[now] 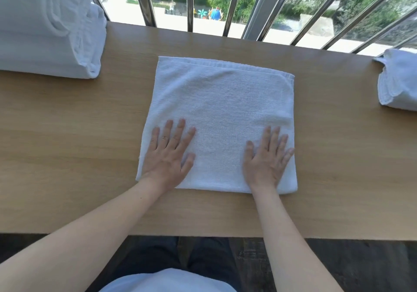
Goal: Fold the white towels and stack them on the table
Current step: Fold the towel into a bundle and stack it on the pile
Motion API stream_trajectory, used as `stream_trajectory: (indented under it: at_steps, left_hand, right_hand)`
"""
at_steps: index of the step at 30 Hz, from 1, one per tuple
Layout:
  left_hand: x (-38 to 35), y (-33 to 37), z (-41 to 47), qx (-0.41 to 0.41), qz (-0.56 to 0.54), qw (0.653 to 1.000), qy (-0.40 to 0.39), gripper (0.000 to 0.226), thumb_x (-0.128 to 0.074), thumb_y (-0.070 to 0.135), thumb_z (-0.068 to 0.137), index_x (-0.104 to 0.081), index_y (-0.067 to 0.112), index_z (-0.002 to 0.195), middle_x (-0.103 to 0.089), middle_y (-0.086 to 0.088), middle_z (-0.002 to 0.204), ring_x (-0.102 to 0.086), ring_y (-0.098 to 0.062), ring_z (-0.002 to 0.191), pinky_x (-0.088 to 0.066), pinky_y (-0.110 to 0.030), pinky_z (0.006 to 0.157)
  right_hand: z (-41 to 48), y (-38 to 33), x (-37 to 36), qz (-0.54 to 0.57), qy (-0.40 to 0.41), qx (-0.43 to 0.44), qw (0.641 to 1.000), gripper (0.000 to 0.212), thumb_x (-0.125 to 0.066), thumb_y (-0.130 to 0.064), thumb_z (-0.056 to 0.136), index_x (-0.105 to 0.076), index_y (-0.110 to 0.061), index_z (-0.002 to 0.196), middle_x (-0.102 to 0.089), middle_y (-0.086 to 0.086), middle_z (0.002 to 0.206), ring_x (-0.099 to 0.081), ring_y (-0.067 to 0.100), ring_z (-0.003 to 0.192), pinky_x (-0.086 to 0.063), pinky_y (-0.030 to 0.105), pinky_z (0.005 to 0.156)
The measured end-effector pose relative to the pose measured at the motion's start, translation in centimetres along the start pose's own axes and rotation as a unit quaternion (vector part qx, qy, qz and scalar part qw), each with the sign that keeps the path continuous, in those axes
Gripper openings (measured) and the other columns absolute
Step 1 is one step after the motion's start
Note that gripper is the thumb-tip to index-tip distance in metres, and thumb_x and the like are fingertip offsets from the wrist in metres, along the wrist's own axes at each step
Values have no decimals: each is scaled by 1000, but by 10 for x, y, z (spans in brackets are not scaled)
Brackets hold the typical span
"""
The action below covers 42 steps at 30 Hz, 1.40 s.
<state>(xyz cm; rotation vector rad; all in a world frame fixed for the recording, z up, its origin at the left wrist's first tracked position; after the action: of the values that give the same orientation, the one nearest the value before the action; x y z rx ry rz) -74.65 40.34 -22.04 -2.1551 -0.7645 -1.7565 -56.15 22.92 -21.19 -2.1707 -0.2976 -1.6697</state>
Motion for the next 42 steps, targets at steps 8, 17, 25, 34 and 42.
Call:
stream_trajectory:
  at_steps: [8, 17, 25, 34, 42]
  left_hand:
    - [-3, -47, -25, -8, -33, 999, -2, 64, -13, 55, 100, 0, 35, 160, 9, 8, 168, 17, -18, 153, 7, -44, 124]
    - [-3, -46, -76, -256, -128, 954, 88, 48, -47, 39, 101, -60, 10, 136, -44, -10, 154, -31, -38, 148, -27, -59, 118]
    - [6, -83, -79, -244, -170, 941, 163, 34, -50, 31, 101, -71, 7, 112, -65, -7, 132, -58, -22, 129, -50, -47, 104]
    - [57, -88, -25, 132, -394, 889, 192, 18, -67, 52, 85, -66, 39, 97, -61, 13, 70, -56, 4, 75, -41, -9, 61]
    - [105, -104, 60, 189, -503, 813, 224, 7, -74, 44, 86, -72, 39, 90, -70, 20, 80, -63, 1, 75, -45, -17, 65]
  right_hand:
    - [-38, 15, -20, -56, -38, 106, 992, 63, -9, -62, 100, 14, -43, 155, 20, -8, 166, 22, 15, 151, 7, 49, 123]
    - [-81, 76, -5, -18, -58, 155, 986, 68, -29, -66, 98, -5, -44, 157, 7, -12, 168, 11, 13, 154, 13, 43, 122]
    - [-84, 91, 18, 11, 63, 66, 996, 43, -65, -3, 91, -62, -17, 132, -57, 10, 141, -51, 36, 129, -38, 51, 104]
    - [-21, 61, 66, 144, 127, 12, 981, 22, -46, -17, 104, -65, -10, 113, -63, 7, 111, -58, 35, 102, -40, 42, 89]
    - [88, 20, 125, 250, 205, 34, 946, 15, -50, -17, 102, -62, -12, 109, -62, 5, 108, -52, 21, 102, -32, 24, 81]
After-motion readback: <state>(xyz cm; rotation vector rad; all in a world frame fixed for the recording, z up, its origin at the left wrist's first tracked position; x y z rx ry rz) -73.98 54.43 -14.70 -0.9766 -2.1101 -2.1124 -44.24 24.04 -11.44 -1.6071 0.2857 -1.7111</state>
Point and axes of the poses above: each hand's wrist, its own z-axis towards the middle knuckle, its own x-axis out of the back of the hand, y = z × x, the point moved 4 cm from there along z, towards the middle knuckle
